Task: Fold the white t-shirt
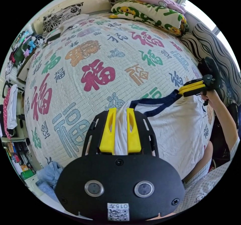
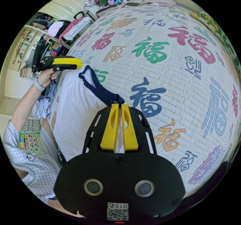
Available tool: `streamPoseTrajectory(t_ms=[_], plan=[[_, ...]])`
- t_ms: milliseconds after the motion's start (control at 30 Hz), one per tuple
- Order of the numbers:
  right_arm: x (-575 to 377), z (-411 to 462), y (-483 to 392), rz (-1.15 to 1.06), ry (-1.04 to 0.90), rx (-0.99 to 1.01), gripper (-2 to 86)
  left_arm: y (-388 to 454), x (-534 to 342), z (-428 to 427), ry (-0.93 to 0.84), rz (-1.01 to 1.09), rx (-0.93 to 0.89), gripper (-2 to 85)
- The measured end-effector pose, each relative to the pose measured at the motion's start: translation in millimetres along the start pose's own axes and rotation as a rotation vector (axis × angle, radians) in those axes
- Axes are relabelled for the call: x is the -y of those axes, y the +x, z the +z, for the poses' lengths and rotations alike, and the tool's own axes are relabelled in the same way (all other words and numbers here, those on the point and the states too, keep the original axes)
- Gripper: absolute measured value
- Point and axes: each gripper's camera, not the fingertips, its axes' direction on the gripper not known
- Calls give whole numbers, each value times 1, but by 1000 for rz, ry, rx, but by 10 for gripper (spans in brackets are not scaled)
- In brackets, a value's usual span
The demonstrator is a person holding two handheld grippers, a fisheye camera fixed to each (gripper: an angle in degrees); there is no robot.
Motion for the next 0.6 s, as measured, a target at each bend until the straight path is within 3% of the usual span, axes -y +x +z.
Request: streamPoseTrajectory(t_ms=[100,300,500,600], plan=[[15,-1,-5,-11,11,-95,3,-12,-4,11,-75,42,-7,29],[54,0,-9,-33,92,-294,-2,-41,-24,-13,15,58,37,6],[82,27,5,69,46,-304,0,-55,-59,-9,-10,101,106,20],[77,18,17,157,147,-239,5,-80,-85,-29,47,35,67,48]])
